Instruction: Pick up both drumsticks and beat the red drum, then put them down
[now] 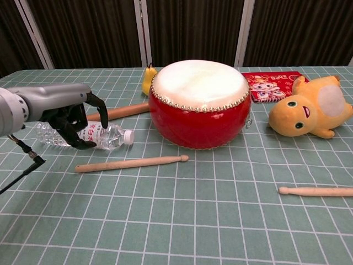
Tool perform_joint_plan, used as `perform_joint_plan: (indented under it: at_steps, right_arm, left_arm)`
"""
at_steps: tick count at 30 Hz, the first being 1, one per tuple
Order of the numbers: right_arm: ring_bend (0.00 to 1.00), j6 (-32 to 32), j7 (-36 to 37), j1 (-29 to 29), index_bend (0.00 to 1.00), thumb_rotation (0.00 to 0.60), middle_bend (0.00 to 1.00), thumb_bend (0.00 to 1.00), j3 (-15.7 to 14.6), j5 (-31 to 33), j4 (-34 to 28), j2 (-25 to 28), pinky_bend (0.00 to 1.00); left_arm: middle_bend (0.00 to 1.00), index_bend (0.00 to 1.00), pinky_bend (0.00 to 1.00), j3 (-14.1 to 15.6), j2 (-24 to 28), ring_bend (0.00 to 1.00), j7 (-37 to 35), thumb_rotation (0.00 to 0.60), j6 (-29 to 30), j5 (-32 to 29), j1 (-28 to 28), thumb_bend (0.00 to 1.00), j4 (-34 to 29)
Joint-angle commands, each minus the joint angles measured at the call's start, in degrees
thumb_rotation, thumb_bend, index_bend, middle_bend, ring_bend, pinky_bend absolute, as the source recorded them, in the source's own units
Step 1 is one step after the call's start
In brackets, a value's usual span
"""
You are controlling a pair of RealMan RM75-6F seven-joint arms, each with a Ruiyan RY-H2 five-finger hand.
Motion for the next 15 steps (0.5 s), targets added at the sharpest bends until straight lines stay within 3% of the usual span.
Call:
perform_joint_plan:
  at_steps: [1, 5, 10, 12, 15]
  right_arm:
    - [0.89, 1.90, 3.23, -1.06, 0.17, 0.600, 0.76, 0.47, 1.18, -2.51, -0.57, 1.26, 0.94]
    - [0.66, 3.68, 8.43, -2.41, 0.09, 0.600, 0.56, 0.47, 2.61, -5.48, -2.05, 3.49, 0.71]
    - [0.17, 5.98, 15.64, -4.31, 0.00, 0.600, 0.13, 0.39, 3.64, -11.15, -3.17, 6.41, 0.29]
    - [0.04, 7.15, 17.28, -5.01, 0.00, 0.600, 0.02, 0.33, 3.52, -13.82, -2.98, 7.39, 0.13]
    - [0.00, 9.55, 18.65, -6.42, 0.00, 0.600, 0.00, 0.27, 2.73, -18.25, -1.82, 8.23, 0.01]
  left_arm:
    - [0.64, 0.30, 0.80, 2.46, 5.28, 0.70, -4.87, 0.600, 4.28, 9.11, 4.65, 0.25, -4.19]
    - [0.41, 0.25, 0.58, 5.70, 9.49, 0.47, -10.09, 0.600, 7.98, 17.97, 9.45, 0.25, -5.56]
    - [0.18, 0.17, 0.41, 10.73, 14.67, 0.24, -15.74, 0.600, 13.30, 27.77, 15.97, 0.24, -3.76]
    - [0.05, 0.08, 0.32, 12.48, 16.06, 0.11, -17.20, 0.600, 16.11, 31.19, 18.54, 0.18, -1.72]
    - [0.00, 0.01, 0.17, 14.90, 17.66, 0.02, -20.24, 0.600, 19.86, 34.92, 22.75, 0.09, 1.50]
